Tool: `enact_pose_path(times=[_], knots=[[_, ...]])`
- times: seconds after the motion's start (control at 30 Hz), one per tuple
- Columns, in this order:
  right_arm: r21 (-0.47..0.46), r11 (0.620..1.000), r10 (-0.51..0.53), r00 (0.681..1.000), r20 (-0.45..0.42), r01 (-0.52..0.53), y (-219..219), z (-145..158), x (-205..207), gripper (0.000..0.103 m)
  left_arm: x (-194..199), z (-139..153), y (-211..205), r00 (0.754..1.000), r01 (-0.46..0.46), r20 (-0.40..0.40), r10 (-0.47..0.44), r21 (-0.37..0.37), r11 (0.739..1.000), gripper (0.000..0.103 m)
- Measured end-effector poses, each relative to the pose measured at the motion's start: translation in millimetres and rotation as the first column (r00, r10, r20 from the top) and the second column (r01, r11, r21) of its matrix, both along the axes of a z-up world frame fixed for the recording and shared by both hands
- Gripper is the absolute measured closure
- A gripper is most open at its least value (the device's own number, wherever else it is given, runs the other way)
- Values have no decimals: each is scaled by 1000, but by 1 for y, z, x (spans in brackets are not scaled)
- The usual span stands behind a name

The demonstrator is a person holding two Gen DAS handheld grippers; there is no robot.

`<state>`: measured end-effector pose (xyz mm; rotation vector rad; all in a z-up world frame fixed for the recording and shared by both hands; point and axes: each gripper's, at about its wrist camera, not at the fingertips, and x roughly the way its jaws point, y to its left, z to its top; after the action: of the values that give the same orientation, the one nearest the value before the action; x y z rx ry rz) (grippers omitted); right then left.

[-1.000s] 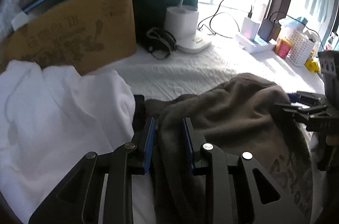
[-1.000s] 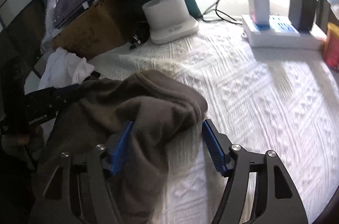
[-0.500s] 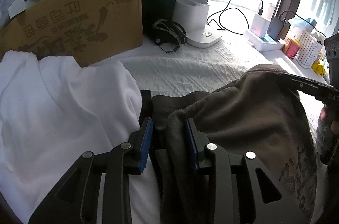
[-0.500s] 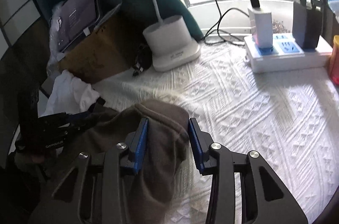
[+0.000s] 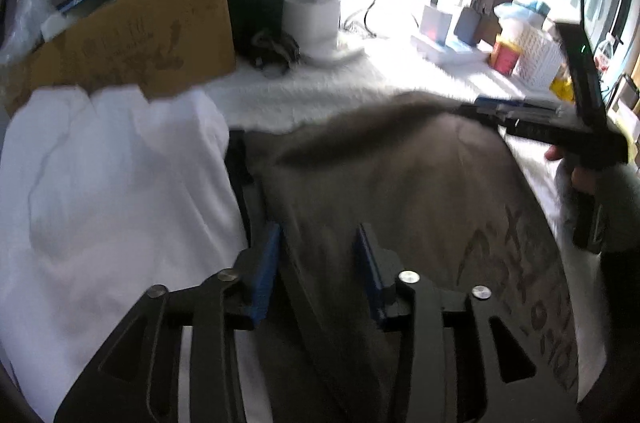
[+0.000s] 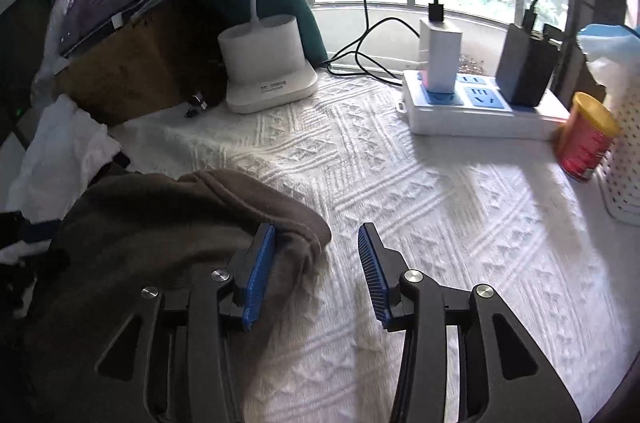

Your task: Fold small clothes

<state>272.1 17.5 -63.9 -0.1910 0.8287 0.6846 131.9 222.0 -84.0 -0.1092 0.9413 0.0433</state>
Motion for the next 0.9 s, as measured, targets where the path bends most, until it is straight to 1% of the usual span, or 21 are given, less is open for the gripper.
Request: enact_pose_path(times=[0.13, 0.27, 0.33, 0.5, 0.57, 0.67, 0.73, 0.8, 0.9], knots=[[9, 1000, 2, 1000, -10, -2, -9, 5, -12, 56, -9, -9, 2, 999, -27, -28, 27, 9, 1000, 62], [17, 1000, 6, 1000, -12, -6, -16, 10, -28, 56, -14, -12, 4, 1000, -29, -10, 29, -2, 1000, 62], [3, 1000, 4, 1000, -15, -4, -19, 7, -35, 56, -18, -11, 4, 999, -37, -1, 37, 16, 999, 62], [-52, 998, -23, 999, -40, 21, -32, -9, -41, 56, -27, -9, 8, 997, -73, 23, 73, 18, 997, 60], [-58, 998, -34, 998, -51, 31, -38, -11, -45, 56, -31, -9, 10, 996, -81, 25, 81, 14, 997, 60], [-40, 998, -41, 998, -41, 39, -47, -7, -57, 56, -36, -6, 8, 996, -89, 23, 88, 19, 996, 60], [-2, 999, -46, 998, -36, 46, -53, -1, -64, 56, -42, -2, 4, 995, -98, 29, 97, 25, 995, 60], [33, 998, -51, 998, -24, 52, -56, 6, -71, 56, -52, 2, 0, 994, -96, 53, 94, 21, 995, 60], [46, 999, -22, 999, -25, 23, -51, 7, -80, 56, -63, 4, -4, 994, -95, 62, 94, 9, 995, 60]])
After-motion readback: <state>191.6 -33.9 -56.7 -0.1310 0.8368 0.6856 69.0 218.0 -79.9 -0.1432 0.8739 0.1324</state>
